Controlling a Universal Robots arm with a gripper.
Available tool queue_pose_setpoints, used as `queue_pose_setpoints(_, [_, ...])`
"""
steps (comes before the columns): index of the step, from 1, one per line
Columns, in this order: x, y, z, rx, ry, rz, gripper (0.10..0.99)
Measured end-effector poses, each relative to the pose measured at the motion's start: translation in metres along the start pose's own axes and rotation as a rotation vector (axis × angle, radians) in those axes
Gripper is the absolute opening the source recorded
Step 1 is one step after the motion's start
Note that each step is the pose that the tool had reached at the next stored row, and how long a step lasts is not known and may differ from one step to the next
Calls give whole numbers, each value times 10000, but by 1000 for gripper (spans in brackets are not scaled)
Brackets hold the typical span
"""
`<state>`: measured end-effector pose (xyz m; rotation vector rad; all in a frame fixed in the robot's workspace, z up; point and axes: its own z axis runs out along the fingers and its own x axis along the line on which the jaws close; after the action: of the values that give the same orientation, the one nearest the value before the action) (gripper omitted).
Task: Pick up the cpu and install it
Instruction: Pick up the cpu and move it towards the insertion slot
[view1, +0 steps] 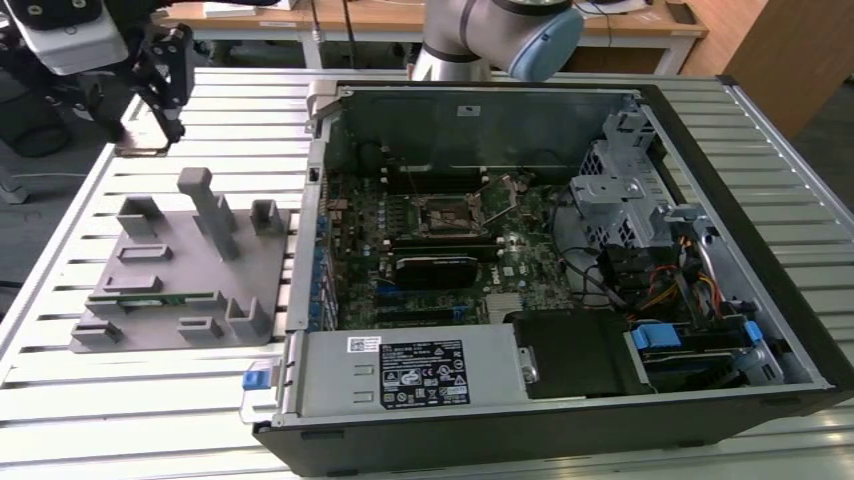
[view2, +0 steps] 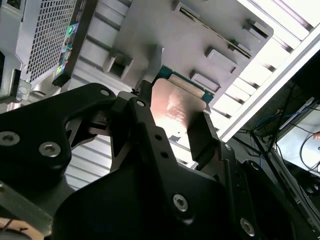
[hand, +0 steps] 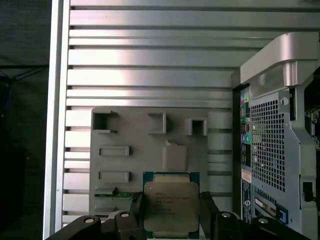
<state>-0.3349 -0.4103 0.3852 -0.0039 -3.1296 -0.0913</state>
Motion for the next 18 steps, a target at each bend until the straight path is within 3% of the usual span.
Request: queue_pose_setpoints(18, [-820, 3, -4, 0, 0, 0, 533])
